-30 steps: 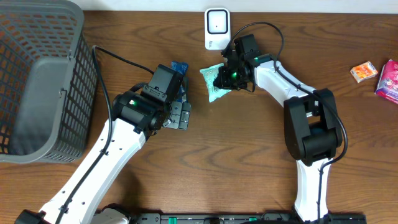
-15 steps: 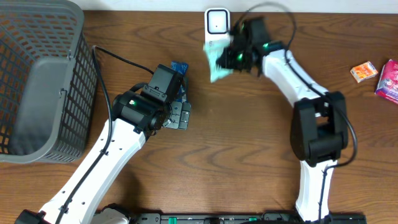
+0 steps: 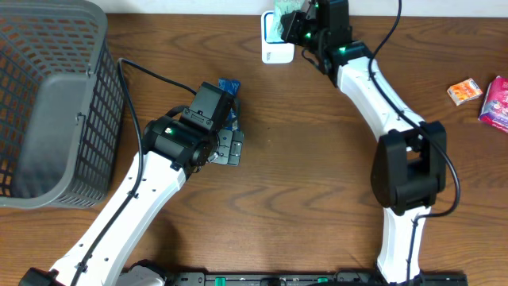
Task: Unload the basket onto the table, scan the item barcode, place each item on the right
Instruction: 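Lift the green pack and hold it at the scanner window, then carry the green pack far right and drop it by the orange pack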
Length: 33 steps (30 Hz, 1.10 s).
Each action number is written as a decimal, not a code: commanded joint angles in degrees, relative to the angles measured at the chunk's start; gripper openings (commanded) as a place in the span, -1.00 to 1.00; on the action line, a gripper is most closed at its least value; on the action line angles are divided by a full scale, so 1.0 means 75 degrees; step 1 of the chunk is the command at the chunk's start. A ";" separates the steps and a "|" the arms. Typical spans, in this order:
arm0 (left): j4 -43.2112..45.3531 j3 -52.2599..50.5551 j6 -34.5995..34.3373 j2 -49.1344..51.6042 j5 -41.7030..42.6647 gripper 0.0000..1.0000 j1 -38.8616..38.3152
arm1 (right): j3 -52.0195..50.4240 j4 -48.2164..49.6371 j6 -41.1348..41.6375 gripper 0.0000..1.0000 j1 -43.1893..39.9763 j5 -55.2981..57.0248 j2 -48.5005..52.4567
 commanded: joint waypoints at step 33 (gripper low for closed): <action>-0.0020 -0.0006 0.0015 0.0023 -0.0038 0.96 0.0017 | -0.0003 -0.5234 -0.3147 -0.98 -0.4934 0.2757 -0.1067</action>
